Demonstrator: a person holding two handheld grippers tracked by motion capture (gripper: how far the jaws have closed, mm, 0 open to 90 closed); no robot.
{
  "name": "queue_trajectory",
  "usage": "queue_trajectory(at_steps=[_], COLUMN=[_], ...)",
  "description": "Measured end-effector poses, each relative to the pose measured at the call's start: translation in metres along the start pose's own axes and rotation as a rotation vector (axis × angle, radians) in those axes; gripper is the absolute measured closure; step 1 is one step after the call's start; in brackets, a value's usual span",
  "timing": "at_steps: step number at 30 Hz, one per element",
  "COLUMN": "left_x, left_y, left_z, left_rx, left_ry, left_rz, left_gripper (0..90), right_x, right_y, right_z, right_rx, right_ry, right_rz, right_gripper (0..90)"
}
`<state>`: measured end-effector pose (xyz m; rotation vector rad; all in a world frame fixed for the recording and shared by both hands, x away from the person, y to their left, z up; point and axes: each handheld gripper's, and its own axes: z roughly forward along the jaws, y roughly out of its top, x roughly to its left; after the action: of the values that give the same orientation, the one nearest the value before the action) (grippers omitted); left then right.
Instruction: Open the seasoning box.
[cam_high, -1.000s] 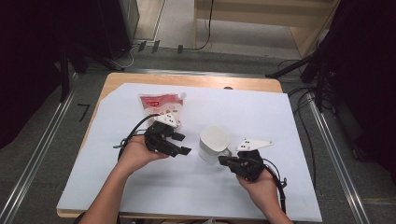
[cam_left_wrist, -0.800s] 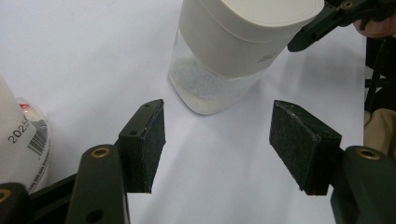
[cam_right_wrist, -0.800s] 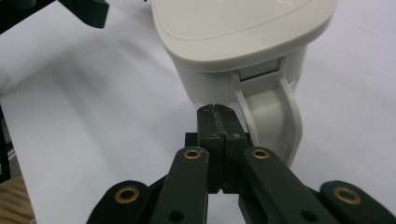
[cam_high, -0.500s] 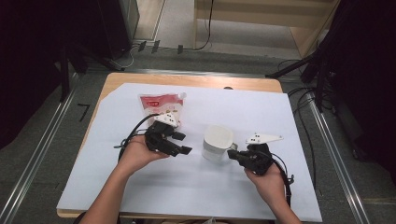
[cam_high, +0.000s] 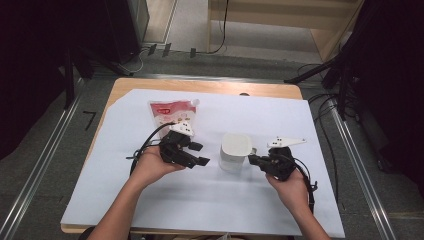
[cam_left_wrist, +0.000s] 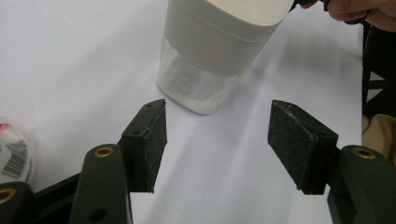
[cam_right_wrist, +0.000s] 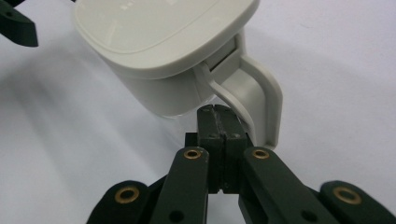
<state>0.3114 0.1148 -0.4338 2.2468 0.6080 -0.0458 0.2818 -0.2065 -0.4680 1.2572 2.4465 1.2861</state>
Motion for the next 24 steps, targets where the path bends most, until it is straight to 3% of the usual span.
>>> queue_trajectory(at_steps=[8, 13, 19, 24], left_x=[-0.002, -0.001, 0.002, 0.003], left_y=[0.002, 0.005, 0.006, 0.013], left_z=[0.006, 0.009, 0.007, 0.007], left_rx=[-0.016, -0.022, -0.013, 0.005], left_ry=[0.028, 0.000, -0.053, -0.030], left_rz=[0.008, -0.019, -0.026, -0.011], left_gripper=[33.8, 29.0, 22.8, 23.6], right_x=[-0.007, -0.008, -0.007, -0.016], right_y=[0.004, 0.005, 0.011, 0.013], right_z=[0.003, 0.003, -0.016, -0.022], right_rx=[0.000, 0.008, -0.022, -0.030], right_ry=[-0.019, -0.024, -0.005, -0.019], right_rz=[-0.001, 0.001, -0.024, -0.016], right_gripper=[90.0, 90.0, 90.0, 90.0])
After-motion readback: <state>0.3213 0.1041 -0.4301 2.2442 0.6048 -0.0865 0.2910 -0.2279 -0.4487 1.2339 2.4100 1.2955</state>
